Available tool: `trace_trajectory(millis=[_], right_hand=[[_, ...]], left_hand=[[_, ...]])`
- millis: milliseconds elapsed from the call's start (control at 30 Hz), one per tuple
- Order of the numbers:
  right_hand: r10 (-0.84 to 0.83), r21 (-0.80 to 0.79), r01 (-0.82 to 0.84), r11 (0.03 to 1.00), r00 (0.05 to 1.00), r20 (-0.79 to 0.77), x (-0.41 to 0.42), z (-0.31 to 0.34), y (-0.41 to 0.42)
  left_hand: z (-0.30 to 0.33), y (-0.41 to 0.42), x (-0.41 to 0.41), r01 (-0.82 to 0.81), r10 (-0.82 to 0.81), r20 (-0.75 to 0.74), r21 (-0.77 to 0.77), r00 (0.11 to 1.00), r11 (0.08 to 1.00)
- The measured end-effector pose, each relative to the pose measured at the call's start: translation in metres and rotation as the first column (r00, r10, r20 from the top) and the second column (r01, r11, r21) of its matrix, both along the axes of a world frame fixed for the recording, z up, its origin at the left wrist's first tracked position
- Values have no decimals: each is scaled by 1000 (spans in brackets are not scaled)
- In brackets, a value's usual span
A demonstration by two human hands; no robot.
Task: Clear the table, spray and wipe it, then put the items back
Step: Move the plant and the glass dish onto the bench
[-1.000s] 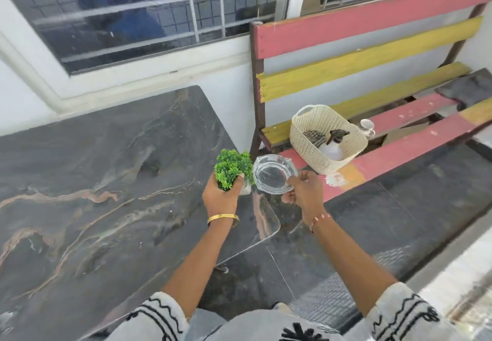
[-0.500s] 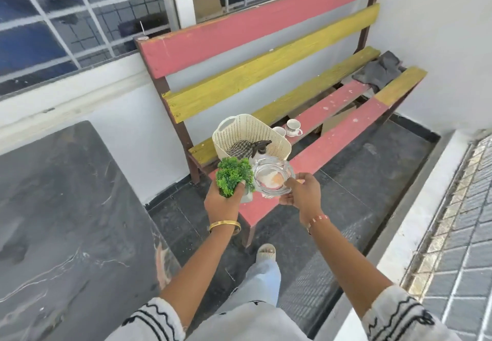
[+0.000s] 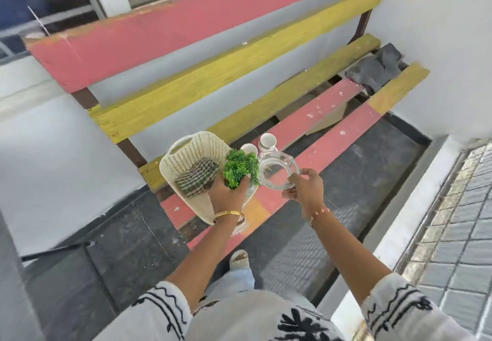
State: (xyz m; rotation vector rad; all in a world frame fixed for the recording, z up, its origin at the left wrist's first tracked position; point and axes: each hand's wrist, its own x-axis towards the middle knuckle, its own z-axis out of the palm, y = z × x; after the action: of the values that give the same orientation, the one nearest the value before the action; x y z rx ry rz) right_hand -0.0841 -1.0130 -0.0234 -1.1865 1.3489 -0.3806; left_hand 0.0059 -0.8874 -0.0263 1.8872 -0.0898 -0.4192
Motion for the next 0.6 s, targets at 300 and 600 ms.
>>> trace_trajectory(millis=[300,600], right_hand=[[63,41,-59,997,993,-95,3,-23,-79],[255,177,-227,958,954,-156,3,-74,-171]], left_hand=[[-24,-72,-3,15,-7,-91,85,996,996],[-60,-150,-31,-88,132,-223,198,966,976]])
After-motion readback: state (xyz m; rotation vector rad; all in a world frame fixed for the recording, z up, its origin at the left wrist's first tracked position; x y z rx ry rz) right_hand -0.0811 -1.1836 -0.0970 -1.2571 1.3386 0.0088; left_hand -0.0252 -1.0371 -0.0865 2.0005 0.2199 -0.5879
